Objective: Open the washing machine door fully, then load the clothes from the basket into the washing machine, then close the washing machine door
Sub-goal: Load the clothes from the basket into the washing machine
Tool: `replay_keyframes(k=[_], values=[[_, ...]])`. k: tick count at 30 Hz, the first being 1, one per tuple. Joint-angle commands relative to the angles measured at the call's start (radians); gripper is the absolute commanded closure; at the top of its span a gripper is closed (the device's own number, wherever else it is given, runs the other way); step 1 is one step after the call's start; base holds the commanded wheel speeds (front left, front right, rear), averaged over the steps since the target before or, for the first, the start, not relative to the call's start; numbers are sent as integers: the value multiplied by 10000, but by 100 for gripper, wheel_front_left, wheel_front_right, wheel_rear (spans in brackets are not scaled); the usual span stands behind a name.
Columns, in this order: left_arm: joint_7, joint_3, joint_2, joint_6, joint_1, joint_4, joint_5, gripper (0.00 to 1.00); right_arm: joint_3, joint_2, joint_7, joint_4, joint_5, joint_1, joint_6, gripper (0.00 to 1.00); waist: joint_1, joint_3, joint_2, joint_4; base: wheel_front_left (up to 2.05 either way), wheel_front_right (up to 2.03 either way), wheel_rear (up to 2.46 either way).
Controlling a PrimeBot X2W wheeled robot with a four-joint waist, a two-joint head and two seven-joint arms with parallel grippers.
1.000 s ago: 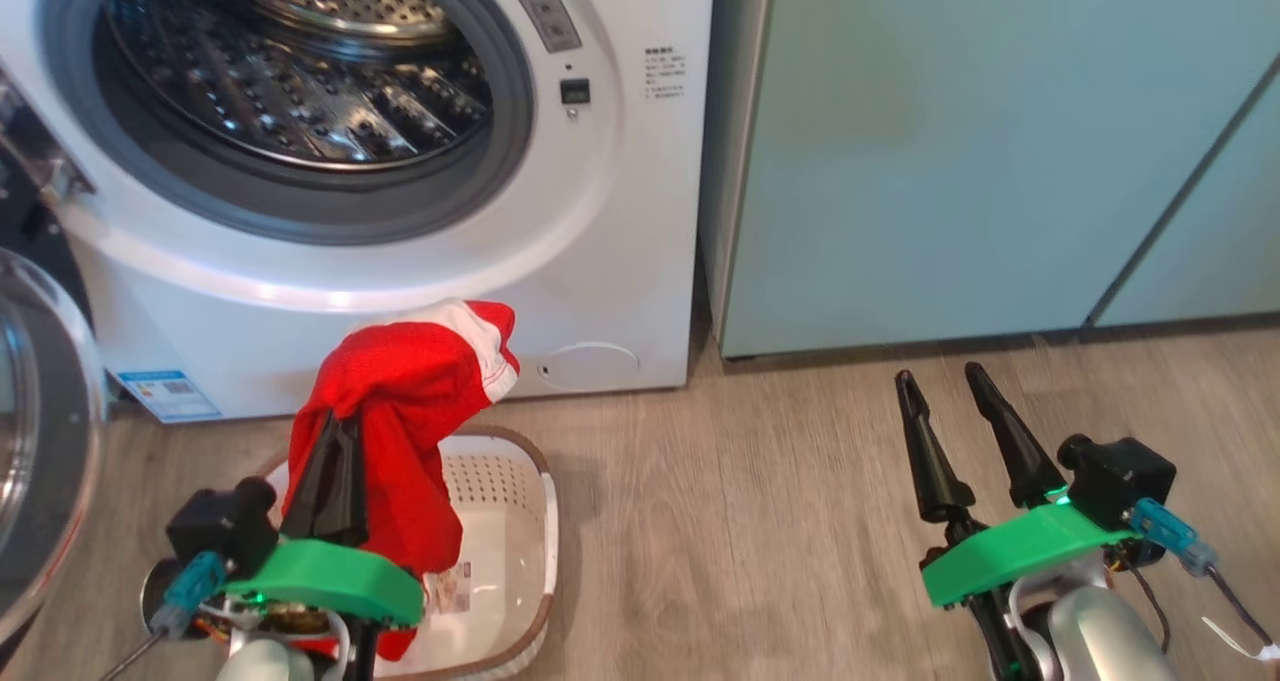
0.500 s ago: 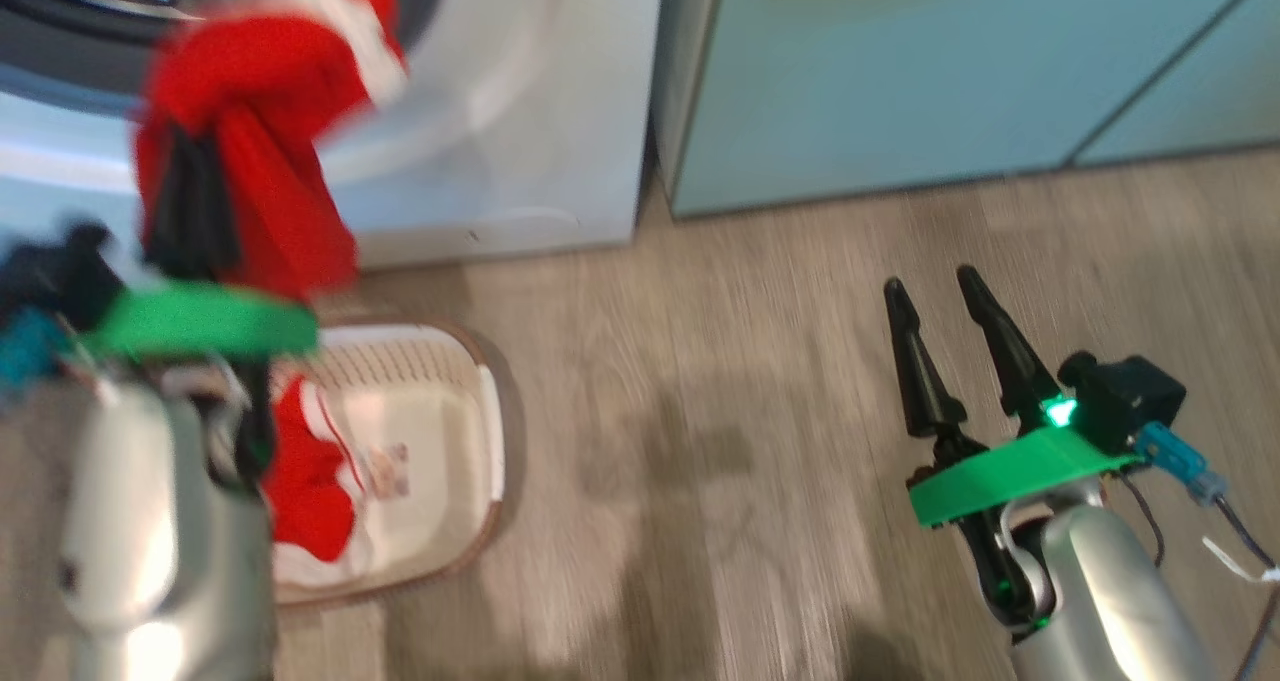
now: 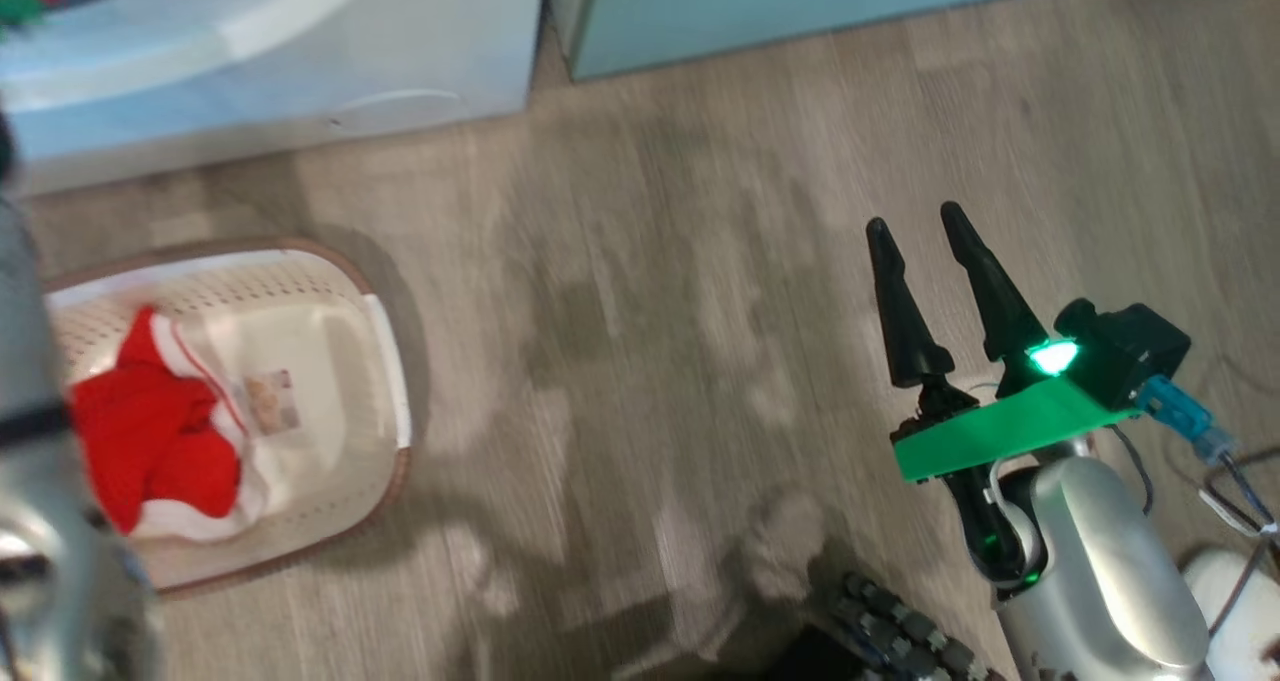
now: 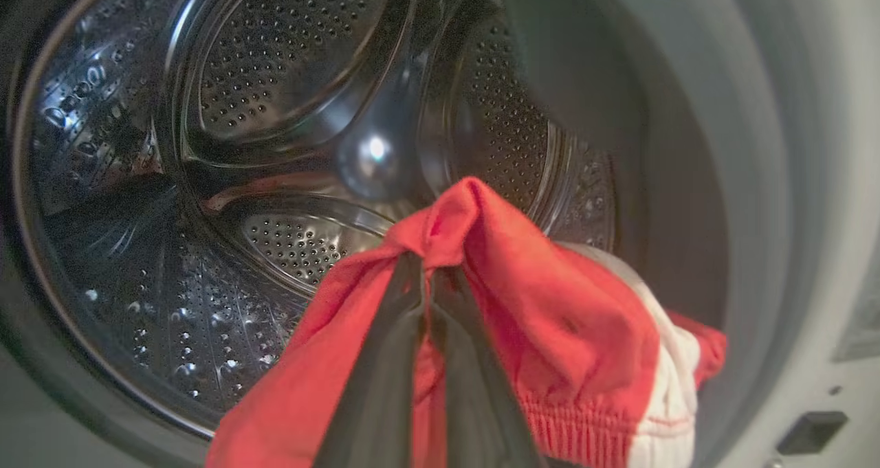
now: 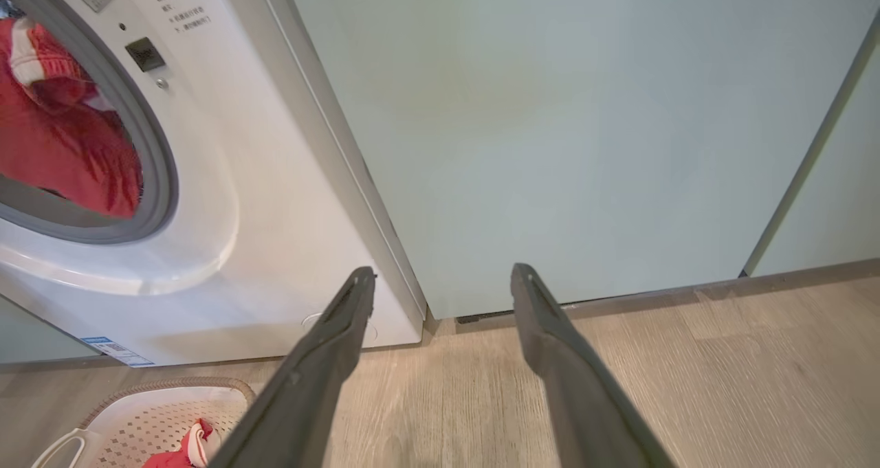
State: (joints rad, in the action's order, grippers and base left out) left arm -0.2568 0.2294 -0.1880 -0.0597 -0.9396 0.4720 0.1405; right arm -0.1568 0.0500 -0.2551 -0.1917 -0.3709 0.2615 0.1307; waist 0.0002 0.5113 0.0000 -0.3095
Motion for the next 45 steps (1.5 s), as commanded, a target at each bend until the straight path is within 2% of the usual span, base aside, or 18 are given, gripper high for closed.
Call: replay_keyframes(k=[1, 9, 14, 18, 26, 31, 36, 37, 38, 45], values=[[-49, 77, -745, -79, -769, 58, -168, 100, -259, 3, -67, 345, -111, 116, 0, 0, -2, 501, 0, -351, 0, 0, 0], [503, -529, -2318, -308, -3919, 2035, -705, 100, -613, 3, -67, 547, -576, 464, 0, 0, -2, 1643, 0, -743, 0, 0, 0], [779, -961, -2830, -350, -5494, 2953, -1035, 100, -867, 3, -67, 617, -792, 755, 0, 0, -2, 2174, 0, -963, 0, 0, 0], [770, -1415, -3110, -378, -6444, 3492, -1403, 100, -1064, 3, -67, 663, -937, 991, 0, 0, -2, 2473, 0, -1148, 0, 0, 0], [650, -1813, -3255, -283, -7647, 4729, -1647, 100, -1318, 3, -67, 780, -1162, 1223, 0, 0, -2, 2796, 0, -1423, 0, 0, 0], [370, -1853, -3483, -177, -7828, 5578, -1634, 100, -1445, 3, -67, 815, -1338, 1311, 0, 0, -2, 2937, 0, -1604, 0, 0, 0], [80, -1971, -3481, -309, -7938, 6064, -1494, 100, -1335, 3, -67, 749, -1371, 1362, 0, 0, -2, 2970, 0, -1620, 0, 0, 0], [56, -2000, -3473, -319, -7941, 6132, -1485, 64, -1326, 3, -67, 743, -1364, 1373, 0, 0, -2, 2961, 0, -1601, 0, 0, 0], [32, -2018, -3460, -298, -7949, 6181, -1477, 0, -1327, 3, -67, 745, -1359, 1388, 0, 0, -2, 2950, 0, -1578, 0, 0, 0], [-41, -2083, -3220, -364, -7780, 6241, -1243, 0, -1289, 3, -67, 679, -1252, 1467, 0, 0, -2, 2763, 0, -1364, 0, 0, 0]])
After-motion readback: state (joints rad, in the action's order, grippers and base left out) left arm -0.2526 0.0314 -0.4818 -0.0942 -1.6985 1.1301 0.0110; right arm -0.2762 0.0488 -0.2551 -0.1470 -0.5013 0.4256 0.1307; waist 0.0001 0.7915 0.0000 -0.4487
